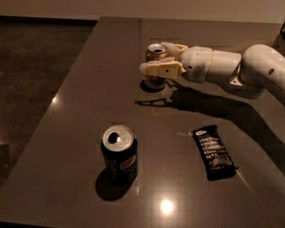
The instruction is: Place orange can upright
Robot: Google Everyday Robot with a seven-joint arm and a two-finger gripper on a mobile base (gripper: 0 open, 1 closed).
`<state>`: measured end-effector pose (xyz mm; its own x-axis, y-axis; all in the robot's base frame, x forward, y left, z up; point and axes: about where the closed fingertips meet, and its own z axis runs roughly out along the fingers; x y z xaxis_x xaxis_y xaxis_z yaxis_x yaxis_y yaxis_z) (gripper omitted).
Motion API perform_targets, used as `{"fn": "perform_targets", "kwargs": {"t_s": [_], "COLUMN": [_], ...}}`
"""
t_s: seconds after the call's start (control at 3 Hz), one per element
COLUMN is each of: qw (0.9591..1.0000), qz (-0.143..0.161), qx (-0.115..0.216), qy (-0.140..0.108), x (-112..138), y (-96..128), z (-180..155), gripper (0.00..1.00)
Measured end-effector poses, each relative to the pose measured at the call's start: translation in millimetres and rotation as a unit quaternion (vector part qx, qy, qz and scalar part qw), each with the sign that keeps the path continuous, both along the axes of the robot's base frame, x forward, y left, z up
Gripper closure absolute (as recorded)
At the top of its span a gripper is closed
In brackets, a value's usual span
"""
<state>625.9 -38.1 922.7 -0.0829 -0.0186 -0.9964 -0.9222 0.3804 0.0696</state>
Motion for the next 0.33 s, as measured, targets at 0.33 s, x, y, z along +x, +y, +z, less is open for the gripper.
{"fn": "perform_targets", "kwargs": {"t_s": [0.33], "qw": [1.0], "qz": [0.0], "qx": [0.0], "qy": [0.0], "x": [0.0], "y": [0.1], "z": [0.0], "gripper": [0.0]}}
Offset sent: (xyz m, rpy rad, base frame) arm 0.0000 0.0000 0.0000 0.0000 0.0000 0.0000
